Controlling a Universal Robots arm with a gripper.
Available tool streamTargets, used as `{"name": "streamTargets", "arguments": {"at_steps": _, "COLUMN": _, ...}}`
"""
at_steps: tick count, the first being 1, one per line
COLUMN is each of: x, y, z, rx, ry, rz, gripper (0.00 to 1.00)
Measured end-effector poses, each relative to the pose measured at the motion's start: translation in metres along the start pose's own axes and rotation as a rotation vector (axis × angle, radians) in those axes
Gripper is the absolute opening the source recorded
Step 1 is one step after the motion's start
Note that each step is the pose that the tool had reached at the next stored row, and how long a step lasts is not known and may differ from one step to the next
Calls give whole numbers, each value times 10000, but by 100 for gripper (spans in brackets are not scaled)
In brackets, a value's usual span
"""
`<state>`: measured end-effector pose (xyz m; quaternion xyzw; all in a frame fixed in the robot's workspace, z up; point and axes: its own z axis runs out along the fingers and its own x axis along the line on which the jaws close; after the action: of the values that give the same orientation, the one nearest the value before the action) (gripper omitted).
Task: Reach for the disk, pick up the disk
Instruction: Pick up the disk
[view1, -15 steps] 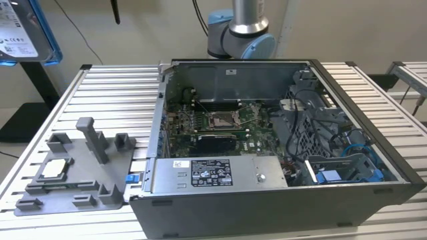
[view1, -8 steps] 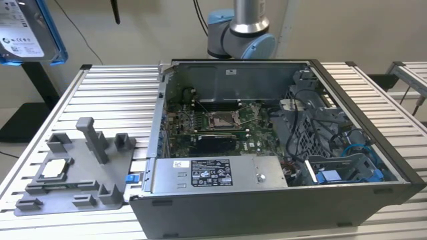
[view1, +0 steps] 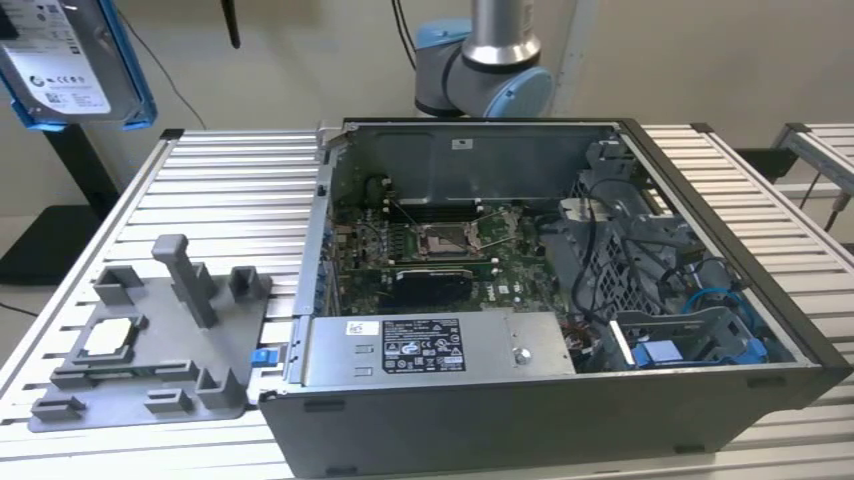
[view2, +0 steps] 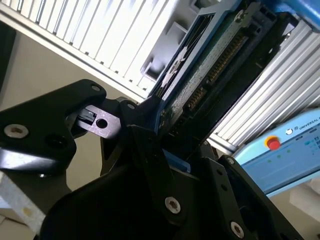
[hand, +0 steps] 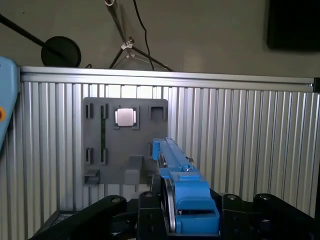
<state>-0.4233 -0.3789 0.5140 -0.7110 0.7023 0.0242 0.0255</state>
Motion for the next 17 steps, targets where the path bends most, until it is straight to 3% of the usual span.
{"name": "streamTargets", "arguments": {"at_steps": 10, "x": 2, "y": -181, "z": 0, "rx": -5, "ry": 0, "rz": 0, "gripper": 0}}
{"name": "streamTargets", "arguments": {"at_steps": 14, "x": 1, "y": -196, "z": -13, "rx": -6, "ry": 0, "rz": 2, "gripper": 0}}
{"name": "streamTargets", "arguments": {"at_steps": 17, "x": -3, "y": -198, "z": -72, "rx": -9, "ry": 0, "rz": 1, "gripper": 0}}
